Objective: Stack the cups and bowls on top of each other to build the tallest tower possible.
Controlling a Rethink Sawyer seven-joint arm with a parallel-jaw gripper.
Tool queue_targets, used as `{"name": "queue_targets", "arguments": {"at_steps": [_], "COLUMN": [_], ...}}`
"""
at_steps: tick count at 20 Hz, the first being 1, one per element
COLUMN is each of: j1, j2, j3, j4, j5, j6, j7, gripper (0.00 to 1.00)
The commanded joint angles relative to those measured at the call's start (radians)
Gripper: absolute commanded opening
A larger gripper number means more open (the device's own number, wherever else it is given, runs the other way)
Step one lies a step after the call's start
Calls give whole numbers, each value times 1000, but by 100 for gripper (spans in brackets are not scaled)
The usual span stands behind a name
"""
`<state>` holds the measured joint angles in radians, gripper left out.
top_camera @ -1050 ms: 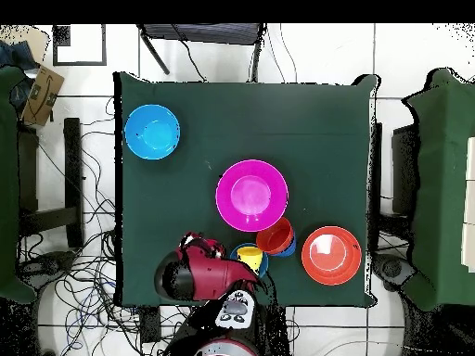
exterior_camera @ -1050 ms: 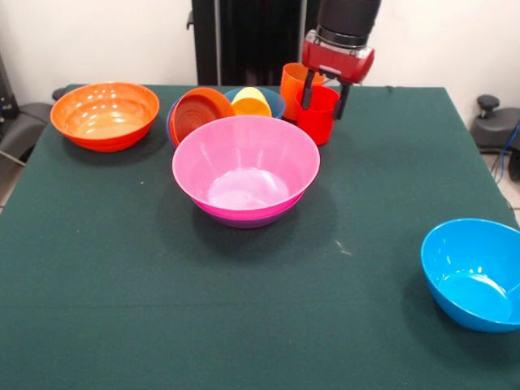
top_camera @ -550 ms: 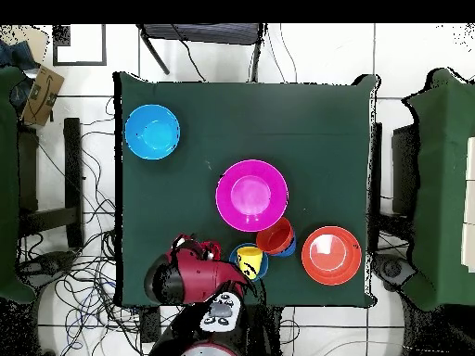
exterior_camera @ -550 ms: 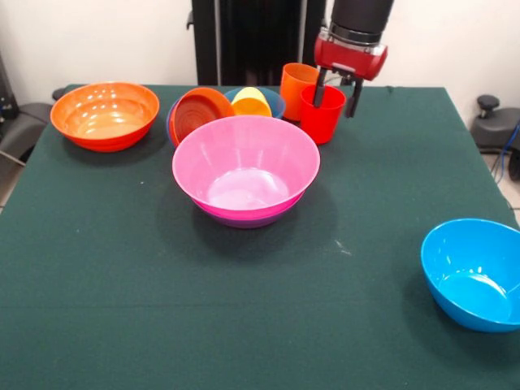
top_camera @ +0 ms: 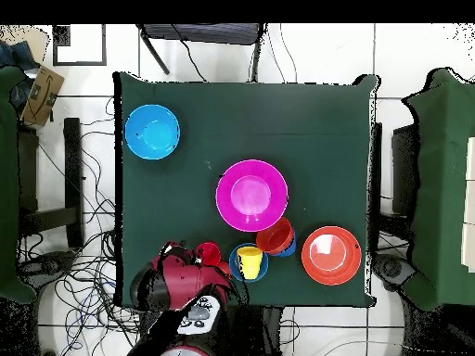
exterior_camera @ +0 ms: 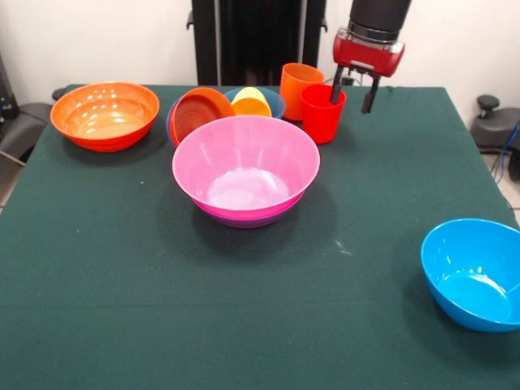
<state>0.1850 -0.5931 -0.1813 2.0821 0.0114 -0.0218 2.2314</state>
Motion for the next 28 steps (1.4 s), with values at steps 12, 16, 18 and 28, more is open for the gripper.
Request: {"name": "queue_targets", "arguments": {"at_steps": [12, 16, 18, 28], "j1": [72, 54, 39, 6], "j2": [69, 97, 103, 136], "j3": [10, 9, 18, 40], "j4": [43, 47, 56, 42], "j5": [50, 22, 10, -11], "j6": [55, -8, -33, -106], "j7": [153, 144, 144, 139], "gripper": [100, 100, 100, 100]}}
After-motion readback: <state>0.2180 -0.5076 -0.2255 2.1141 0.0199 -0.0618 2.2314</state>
